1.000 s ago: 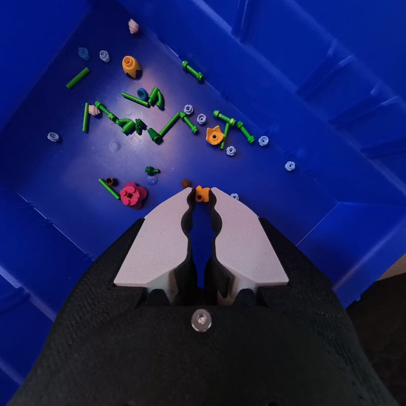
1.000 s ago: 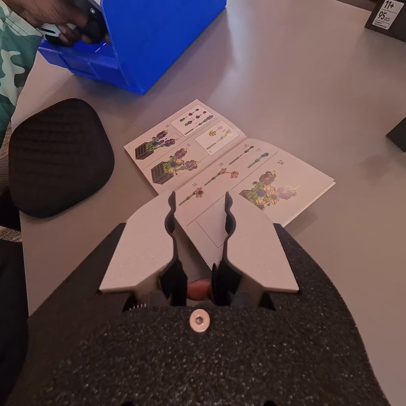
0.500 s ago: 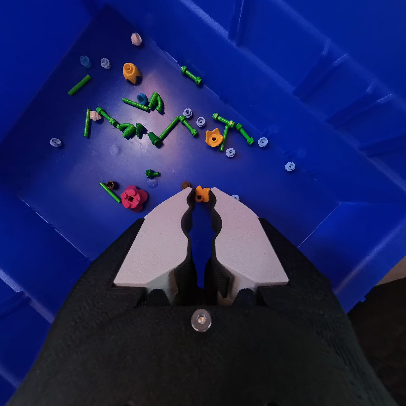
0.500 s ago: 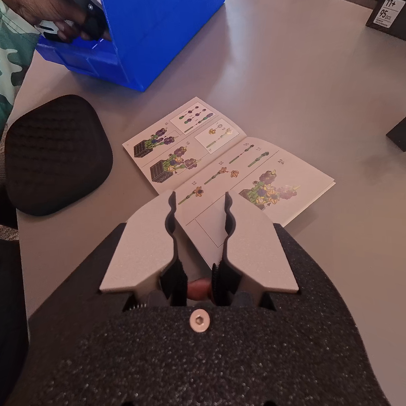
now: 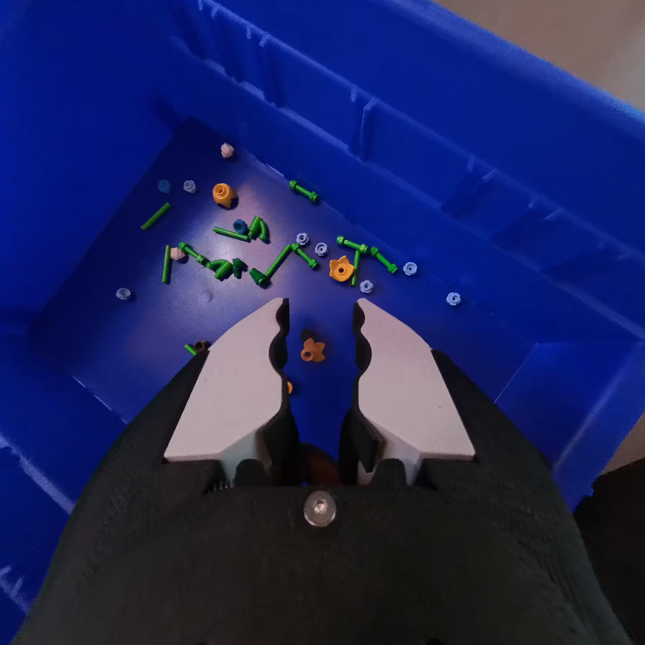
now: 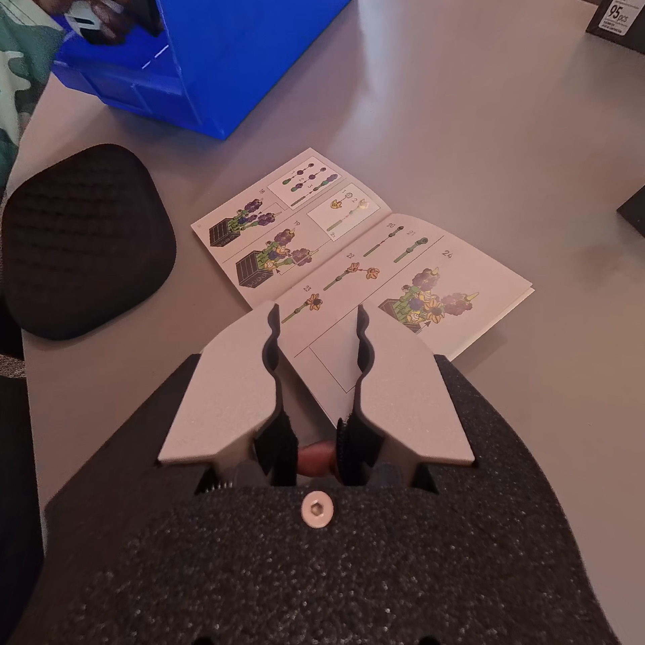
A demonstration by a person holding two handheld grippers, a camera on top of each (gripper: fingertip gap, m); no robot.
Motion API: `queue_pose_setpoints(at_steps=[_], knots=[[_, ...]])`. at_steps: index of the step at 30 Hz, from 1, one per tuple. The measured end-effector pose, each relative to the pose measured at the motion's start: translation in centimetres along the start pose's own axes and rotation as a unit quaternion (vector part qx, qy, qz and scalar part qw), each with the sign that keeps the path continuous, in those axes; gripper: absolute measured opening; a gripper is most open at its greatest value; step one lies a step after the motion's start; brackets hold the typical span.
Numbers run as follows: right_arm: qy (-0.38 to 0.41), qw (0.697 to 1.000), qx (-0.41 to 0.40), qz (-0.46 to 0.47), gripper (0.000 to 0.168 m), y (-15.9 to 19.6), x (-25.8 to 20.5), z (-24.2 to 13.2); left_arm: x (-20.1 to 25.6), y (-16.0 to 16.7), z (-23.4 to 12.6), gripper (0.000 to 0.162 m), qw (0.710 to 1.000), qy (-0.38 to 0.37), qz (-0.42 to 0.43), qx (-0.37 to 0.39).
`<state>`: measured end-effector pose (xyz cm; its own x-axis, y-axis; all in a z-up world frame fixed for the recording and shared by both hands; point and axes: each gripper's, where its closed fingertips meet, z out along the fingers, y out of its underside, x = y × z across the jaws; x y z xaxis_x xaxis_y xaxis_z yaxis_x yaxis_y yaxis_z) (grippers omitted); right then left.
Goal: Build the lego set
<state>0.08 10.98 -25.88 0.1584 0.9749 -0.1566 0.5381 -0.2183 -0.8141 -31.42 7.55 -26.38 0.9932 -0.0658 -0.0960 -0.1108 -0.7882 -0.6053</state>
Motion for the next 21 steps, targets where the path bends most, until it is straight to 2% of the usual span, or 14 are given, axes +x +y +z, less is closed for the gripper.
queue_pose_setpoints(at_steps=[4, 13, 16, 21], knots=[[-0.001, 1.000, 0.000, 0.002, 0.043, 0.0, 0.0, 0.0, 0.7, -0.6, 1.1, 0.025, 1.000, 0.018, 0.013, -0.002], [0.001, 1.000, -0.005, -0.004, 0.043, 0.1, 0.0, 0.1, 1.1, -1.0, 2.3, 0.025, 0.998, 0.058, -0.023, 0.000], [0.000, 1.000, -0.005, -0.004, 0.043, 0.2, 0.0, 0.1, 1.0, -1.0, 2.5, 0.015, 0.997, 0.064, -0.033, 0.007], [-0.001, 1.000, -0.008, -0.005, 0.043, 0.3, 0.0, 0.1, 0.9, -1.1, 2.1, 0.015, 0.997, 0.058, -0.040, 0.023]])
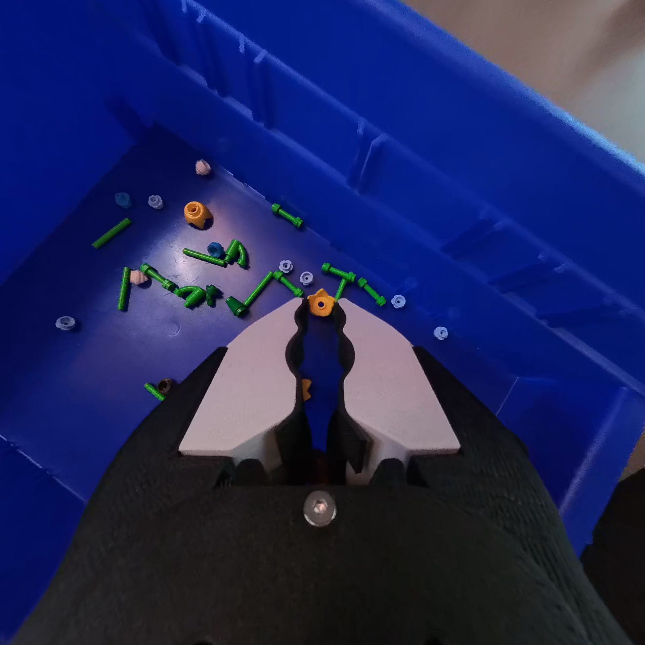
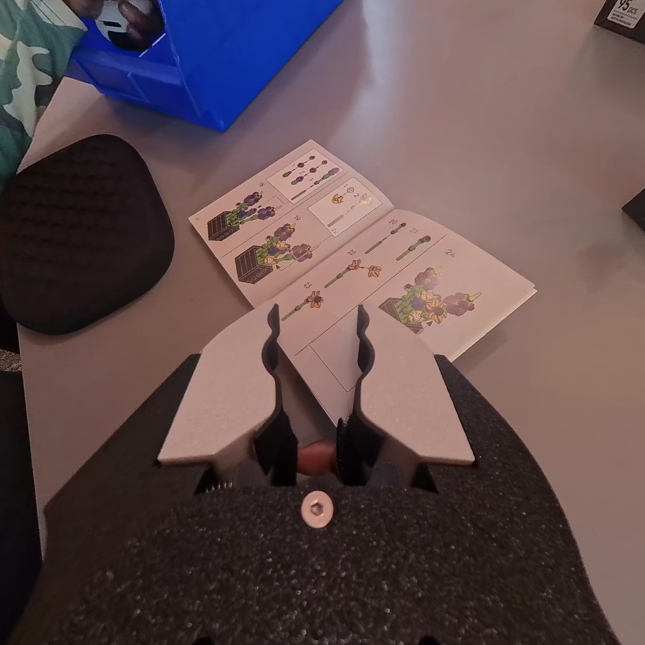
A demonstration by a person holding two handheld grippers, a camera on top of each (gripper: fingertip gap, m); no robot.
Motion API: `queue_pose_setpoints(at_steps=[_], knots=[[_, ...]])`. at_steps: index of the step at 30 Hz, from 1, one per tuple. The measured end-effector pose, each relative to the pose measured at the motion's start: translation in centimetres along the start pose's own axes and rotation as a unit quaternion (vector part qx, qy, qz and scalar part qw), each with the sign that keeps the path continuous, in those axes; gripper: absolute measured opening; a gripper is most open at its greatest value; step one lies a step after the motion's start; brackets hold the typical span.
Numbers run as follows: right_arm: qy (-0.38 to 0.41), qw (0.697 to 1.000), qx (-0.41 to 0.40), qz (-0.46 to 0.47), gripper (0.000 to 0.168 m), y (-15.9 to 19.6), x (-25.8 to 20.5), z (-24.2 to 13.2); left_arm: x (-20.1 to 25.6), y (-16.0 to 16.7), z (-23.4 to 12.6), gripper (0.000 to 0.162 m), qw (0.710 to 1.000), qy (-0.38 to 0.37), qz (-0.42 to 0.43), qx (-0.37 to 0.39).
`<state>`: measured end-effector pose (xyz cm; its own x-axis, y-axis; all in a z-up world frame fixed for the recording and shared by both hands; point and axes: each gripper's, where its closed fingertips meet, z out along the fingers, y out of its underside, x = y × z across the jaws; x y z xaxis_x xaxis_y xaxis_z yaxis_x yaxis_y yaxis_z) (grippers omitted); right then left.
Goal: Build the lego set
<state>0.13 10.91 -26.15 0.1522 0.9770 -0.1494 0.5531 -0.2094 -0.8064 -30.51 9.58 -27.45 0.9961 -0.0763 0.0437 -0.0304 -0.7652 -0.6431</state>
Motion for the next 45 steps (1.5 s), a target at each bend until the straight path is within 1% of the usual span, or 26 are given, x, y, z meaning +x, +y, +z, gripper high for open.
queue_pose_setpoints(at_steps=[4, 7, 9, 11, 13, 16, 19, 21, 23, 25, 28, 35, 37, 40, 45], knots=[[0.001, 1.000, 0.002, -0.002, 0.043, -0.1, 0.0, 0.0, 0.3, -0.1, -1.7, 0.015, 1.000, -0.018, 0.011, 0.018], [0.001, 1.000, 0.008, -0.003, 0.043, -0.3, 0.0, -0.1, 2.4, -1.3, -4.2, 0.015, 0.998, -0.004, 0.028, 0.063], [0.001, 1.000, 0.008, -0.003, 0.043, -0.2, 0.0, -0.1, 5.3, -2.7, -6.4, 0.015, 0.993, 0.026, 0.045, 0.101], [0.001, 1.000, 0.004, -0.004, 0.043, -0.1, 0.0, 0.0, 9.5, -4.1, -8.8, 0.015, 0.985, 0.074, 0.075, 0.137], [0.001, 1.000, 0.002, -0.006, 0.043, -0.1, -0.1, 0.0, 14.1, -4.8, -10.4, 0.014, 0.974, 0.121, 0.119, 0.152], [0.002, 1.000, 0.003, -0.008, 0.043, -0.1, -0.1, 0.0, 19.9, -3.7, -10.1, 0.014, 0.960, 0.167, 0.192, 0.113], [0.002, 1.000, 0.006, -0.006, 0.043, -0.2, -0.1, -0.1, 24.7, -1.3, -7.9, 0.014, 0.945, 0.207, 0.245, 0.057], [0.000, 1.000, 0.005, -0.004, 0.043, -0.1, 0.0, -0.1, 27.0, 1.0, -6.0, 0.014, 0.933, 0.227, 0.278, 0.012], [-0.001, 1.000, 0.001, -0.002, 0.043, 0.0, 0.0, 0.0, 27.3, 3.2, -3.8, 0.015, 0.928, 0.208, 0.306, -0.037], [-0.001, 1.000, -0.002, -0.003, 0.043, 0.1, 0.0, 0.1, 27.8, 4.3, -2.6, 0.015, 0.924, 0.209, 0.317, -0.055], [0.000, 1.000, -0.004, -0.006, 0.043, 0.2, 0.0, 0.1, 28.7, 4.9, -2.2, 0.015, 0.921, 0.231, 0.308, -0.057], [0.000, 1.000, -0.004, -0.007, 0.043, 0.2, -0.1, 0.1, 28.5, 5.5, -1.9, 0.015, 0.924, 0.235, 0.295, -0.069], [0.000, 1.000, -0.005, -0.008, 0.043, 0.2, -0.1, 0.1, 28.4, 5.7, -1.9, 0.026, 0.926, 0.232, 0.288, -0.076], [0.000, 1.000, -0.007, -0.006, 0.043, 0.3, -0.1, 0.2, 27.9, 5.7, -3.1, 0.038, 0.927, 0.237, 0.280, -0.081], [0.000, 1.000, -0.008, -0.007, 0.043, 0.3, -0.1, 0.2, 24.2, 2.1, -8.1, 0.038, 0.939, 0.234, 0.252, -0.018]])
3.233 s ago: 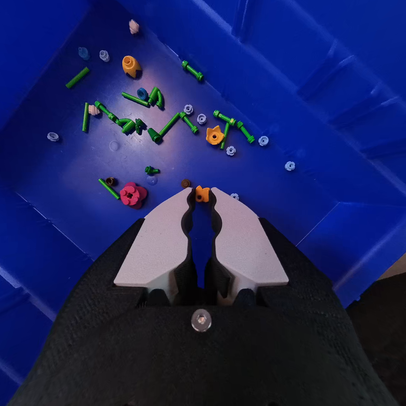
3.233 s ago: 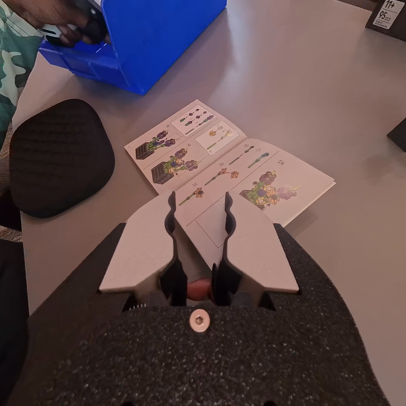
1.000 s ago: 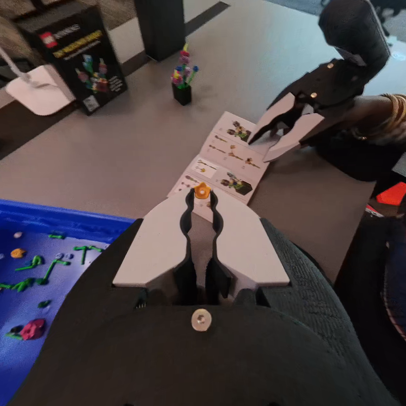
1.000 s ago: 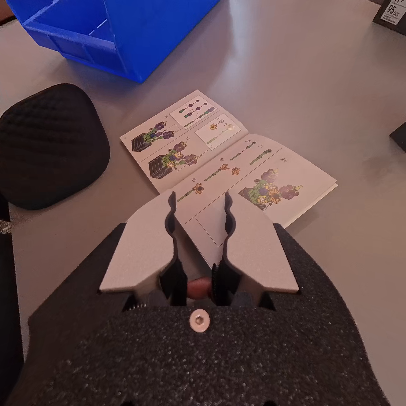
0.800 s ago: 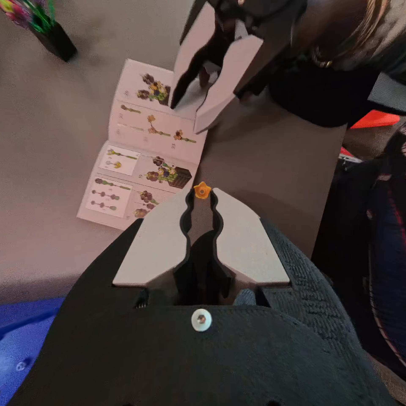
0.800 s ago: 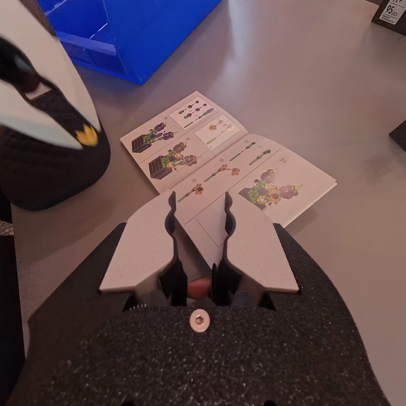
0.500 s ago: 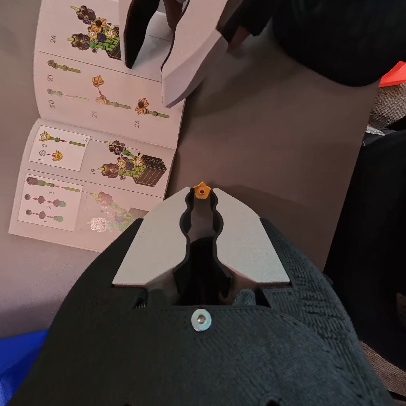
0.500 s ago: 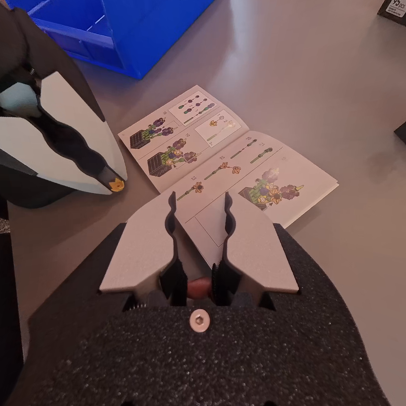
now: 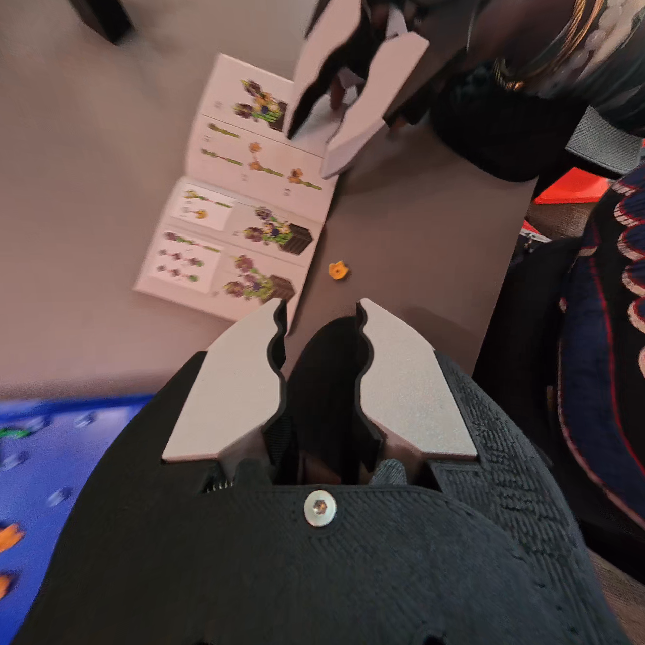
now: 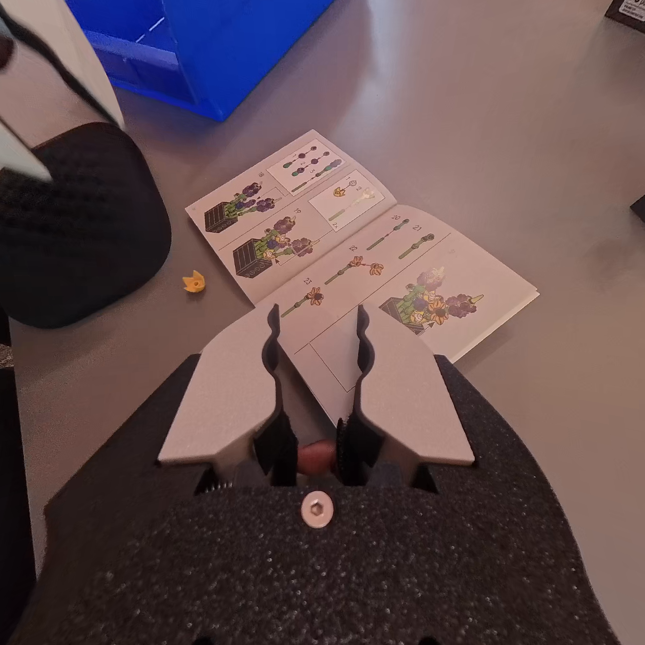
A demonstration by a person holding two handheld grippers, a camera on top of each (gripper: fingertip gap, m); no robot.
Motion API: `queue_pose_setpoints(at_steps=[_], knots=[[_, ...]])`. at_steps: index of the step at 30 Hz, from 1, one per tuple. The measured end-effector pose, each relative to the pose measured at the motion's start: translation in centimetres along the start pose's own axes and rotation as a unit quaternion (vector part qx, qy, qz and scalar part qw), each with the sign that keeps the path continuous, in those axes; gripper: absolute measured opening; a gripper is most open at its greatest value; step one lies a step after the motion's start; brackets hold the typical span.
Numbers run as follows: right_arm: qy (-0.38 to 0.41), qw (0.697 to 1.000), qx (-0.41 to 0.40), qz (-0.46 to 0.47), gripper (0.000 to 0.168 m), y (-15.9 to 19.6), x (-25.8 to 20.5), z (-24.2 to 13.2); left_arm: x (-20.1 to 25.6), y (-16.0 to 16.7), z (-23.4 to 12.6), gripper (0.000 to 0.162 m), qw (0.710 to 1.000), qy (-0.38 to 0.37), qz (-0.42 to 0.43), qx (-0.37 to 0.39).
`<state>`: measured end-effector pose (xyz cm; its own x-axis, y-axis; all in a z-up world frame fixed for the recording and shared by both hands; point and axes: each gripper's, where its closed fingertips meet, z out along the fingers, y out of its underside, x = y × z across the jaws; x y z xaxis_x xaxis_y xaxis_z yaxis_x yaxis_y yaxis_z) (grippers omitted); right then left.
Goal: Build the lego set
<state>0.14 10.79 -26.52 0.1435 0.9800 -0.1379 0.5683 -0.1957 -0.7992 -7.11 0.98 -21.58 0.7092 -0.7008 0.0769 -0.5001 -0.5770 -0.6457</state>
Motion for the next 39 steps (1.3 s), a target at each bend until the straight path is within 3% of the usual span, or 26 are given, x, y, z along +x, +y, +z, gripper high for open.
queue_pose_setpoints(at_steps=[4, 8, 12, 16, 24, 33, 36, 39], knots=[[0.001, 1.000, -0.004, -0.005, 0.043, 0.1, -0.1, 0.1, -6.5, -0.1, -6.3, 0.037, 0.994, -0.110, -0.009, 0.024], [0.001, 1.000, -0.004, -0.006, 0.043, 0.1, -0.1, 0.1, -17.4, 0.9, -10.7, 0.030, 0.970, -0.231, -0.072, 0.038], [0.003, 1.000, -0.003, -0.008, 0.043, 0.1, -0.1, 0.1, -25.7, 5.5, -8.8, 0.025, 0.961, -0.218, -0.161, -0.053], [0.004, 1.000, -0.003, -0.008, 0.043, 0.1, 0.0, 0.0, -30.3, 9.9, -6.8, 0.024, 0.945, -0.221, -0.189, -0.152], [0.003, 1.000, -0.010, -0.008, 0.043, 0.3, 0.1, 0.2, -31.5, 11.5, -4.6, 0.021, 0.947, -0.202, -0.168, -0.185], [0.004, 1.000, -0.012, -0.011, 0.043, 0.4, 0.0, 0.2, -32.0, 11.1, -4.1, 0.014, 0.949, -0.210, -0.156, -0.174], [0.005, 1.000, -0.010, -0.012, 0.043, 0.3, 0.0, 0.2, -31.2, 9.3, -5.8, 0.014, 0.949, -0.245, -0.132, -0.150], [0.006, 1.000, -0.005, -0.012, 0.043, 0.2, 0.0, 0.1, -28.8, 5.7, -8.4, 0.014, 0.952, -0.275, -0.121, -0.057]])
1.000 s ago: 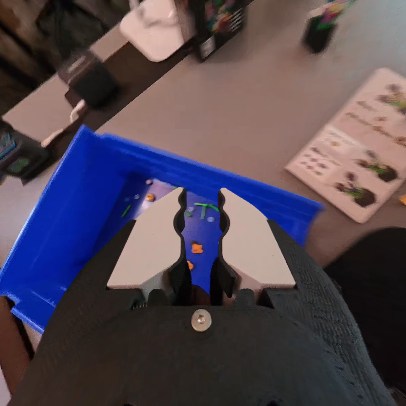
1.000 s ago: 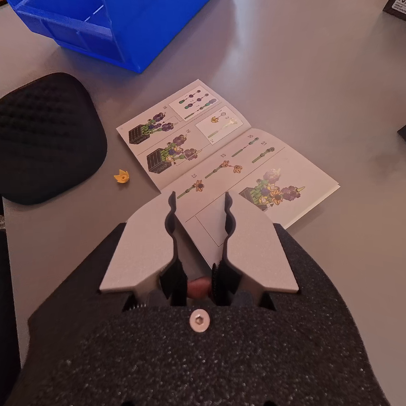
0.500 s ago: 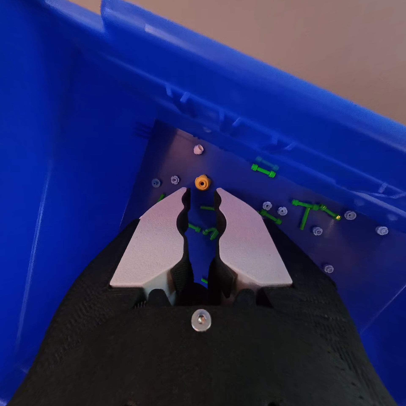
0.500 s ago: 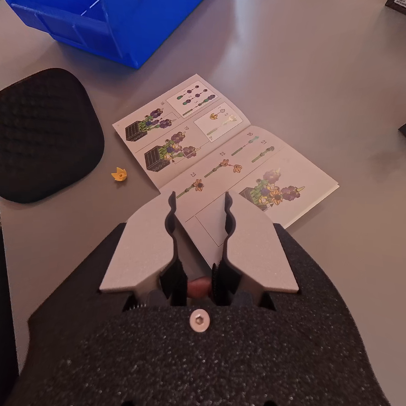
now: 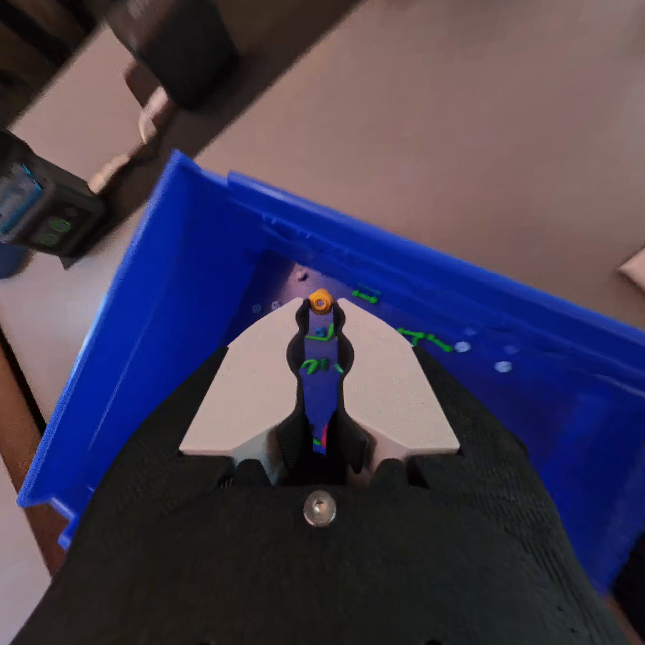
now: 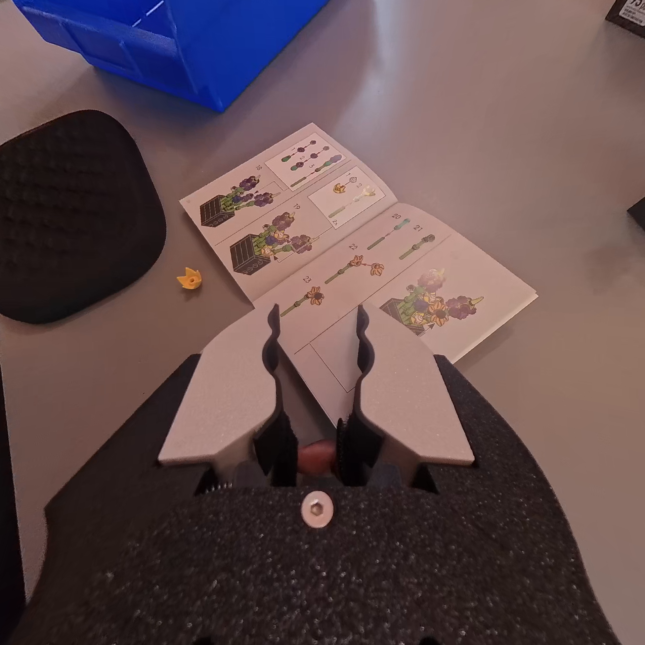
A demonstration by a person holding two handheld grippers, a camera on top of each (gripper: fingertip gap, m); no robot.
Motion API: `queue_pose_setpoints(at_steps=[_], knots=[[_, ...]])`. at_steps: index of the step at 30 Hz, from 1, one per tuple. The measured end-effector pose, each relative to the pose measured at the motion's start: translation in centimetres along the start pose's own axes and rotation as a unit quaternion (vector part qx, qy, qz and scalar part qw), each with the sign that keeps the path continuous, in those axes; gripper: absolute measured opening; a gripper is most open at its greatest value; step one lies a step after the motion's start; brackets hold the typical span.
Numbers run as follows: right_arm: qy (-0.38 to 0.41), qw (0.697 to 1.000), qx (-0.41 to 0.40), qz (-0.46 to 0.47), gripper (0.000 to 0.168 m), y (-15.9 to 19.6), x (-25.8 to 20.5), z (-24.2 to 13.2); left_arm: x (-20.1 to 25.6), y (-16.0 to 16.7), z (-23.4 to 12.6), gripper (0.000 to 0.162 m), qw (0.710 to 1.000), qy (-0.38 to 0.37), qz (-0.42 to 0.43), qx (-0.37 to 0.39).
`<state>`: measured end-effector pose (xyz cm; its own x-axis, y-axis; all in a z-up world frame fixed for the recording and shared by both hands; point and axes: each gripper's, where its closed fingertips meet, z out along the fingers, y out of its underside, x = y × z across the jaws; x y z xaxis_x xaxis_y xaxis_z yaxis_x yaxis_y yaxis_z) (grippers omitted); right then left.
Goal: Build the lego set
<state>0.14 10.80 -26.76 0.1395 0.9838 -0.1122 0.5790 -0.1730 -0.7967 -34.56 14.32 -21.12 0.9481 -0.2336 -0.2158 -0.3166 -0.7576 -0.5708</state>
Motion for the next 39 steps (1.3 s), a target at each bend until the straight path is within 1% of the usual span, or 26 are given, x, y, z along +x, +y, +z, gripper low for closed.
queue_pose_setpoints(at_steps=[2, 3, 4, 5, 6, 7, 8, 10, 12, 14, 15, 16, 18, 20, 21, 23, 25, 26, 32, 39], knots=[[0.001, 1.000, 0.006, 0.000, 0.042, -0.2, 0.0, -0.1, 2.6, -2.4, -3.6, 0.013, 0.994, 0.017, -0.018, 0.106], [0.001, 1.000, 0.010, -0.003, 0.042, -0.3, -0.1, -0.1, 4.9, -3.9, -5.9, 0.013, 0.983, 0.049, -0.026, 0.177], [0.001, 1.000, 0.014, -0.006, 0.043, -0.5, -0.1, -0.2, 7.9, -5.3, -8.4, 0.013, 0.963, 0.101, -0.037, 0.249], [0.002, 1.000, 0.019, -0.011, 0.043, -0.6, -0.2, -0.3, 11.3, -6.4, -11.1, 0.013, 0.933, 0.164, -0.051, 0.316], [0.003, 1.000, 0.021, -0.015, 0.043, -0.7, -0.2, -0.3, 14.8, -7.2, -13.8, 0.013, 0.895, 0.231, -0.069, 0.376], [0.003, 1.000, 0.023, -0.020, 0.043, -0.8, -0.3, -0.4, 18.0, -7.5, -16.0, 0.013, 0.854, 0.297, -0.091, 0.418], [0.003, 0.999, 0.025, -0.026, 0.043, -0.9, -0.4, -0.4, 20.9, -7.4, -17.4, 0.013, 0.814, 0.357, -0.123, 0.441], [0.004, 0.999, 0.028, -0.039, 0.043, -1.0, -0.5, -0.6, 25.6, -6.9, -18.8, 0.013, 0.738, 0.461, -0.195, 0.452], [0.006, 0.998, 0.034, -0.055, 0.043, -1.2, -0.6, -0.8, 28.3, -6.5, -18.9, 0.013, 0.654, 0.541, -0.285, 0.446], [0.008, 0.995, 0.055, -0.081, 0.043, -1.9, -0.9, -1.3, 29.3, -6.3, -18.8, 0.013, 0.561, 0.598, -0.372, 0.435], [0.006, 0.993, 0.070, -0.097, 0.044, -2.4, -1.3, -1.7, 29.7, -6.3, -18.6, 0.013, 0.527, 0.615, -0.400, 0.428], [0.001, 0.990, 0.086, -0.114, 0.044, -2.9, -1.7, -2.1, 30.2, -6.2, -18.2, 0.013, 0.511, 0.623, -0.419, 0.419], [-0.003, 0.982, 0.121, -0.148, 0.044, -4.0, -2.5, -3.2, 31.2, -6.1, -17.1, 0.013, 0.500, 0.628, -0.443, 0.400], [-0.018, 0.969, 0.166, -0.182, 0.044, -5.2, -3.8, -4.5, 31.8, -5.9, -16.8, 0.013, 0.474, 0.643, -0.463, 0.384], [-0.041, 0.960, 0.196, -0.194, 0.044, -5.9, -4.9, -5.4, 32.1, -5.8, -16.6, 0.013, 0.466, 0.648, -0.471, 0.376], [-0.104, 0.939, 0.260, -0.199, 0.040, -7.3, -7.4, -7.2, 32.7, -5.6, -16.0, 0.013, 0.470, 0.649, -0.477, 0.360], [-0.163, 0.922, 0.293, -0.192, 0.037, -8.0, -9.5, -8.3, 33.3, -5.3, -15.4, 0.013, 0.475, 0.649, -0.482, 0.349], [-0.179, 0.919, 0.296, -0.191, 0.037, -8.1, -10.1, -8.4, 33.6, -5.2, -15.2, 0.013, 0.477, 0.649, -0.482, 0.343], [-0.199, 0.916, 0.291, -0.192, 0.034, -8.0, -11.3, -8.0, 34.9, -5.0, -14.3, 0.013, 0.500, 0.646, -0.476, 0.325], [-0.177, 0.918, 0.277, -0.221, 0.030, -7.6, -11.5, -7.3, 35.6, -5.1, -14.2, 0.013, 0.507, 0.650, -0.470, 0.317]])
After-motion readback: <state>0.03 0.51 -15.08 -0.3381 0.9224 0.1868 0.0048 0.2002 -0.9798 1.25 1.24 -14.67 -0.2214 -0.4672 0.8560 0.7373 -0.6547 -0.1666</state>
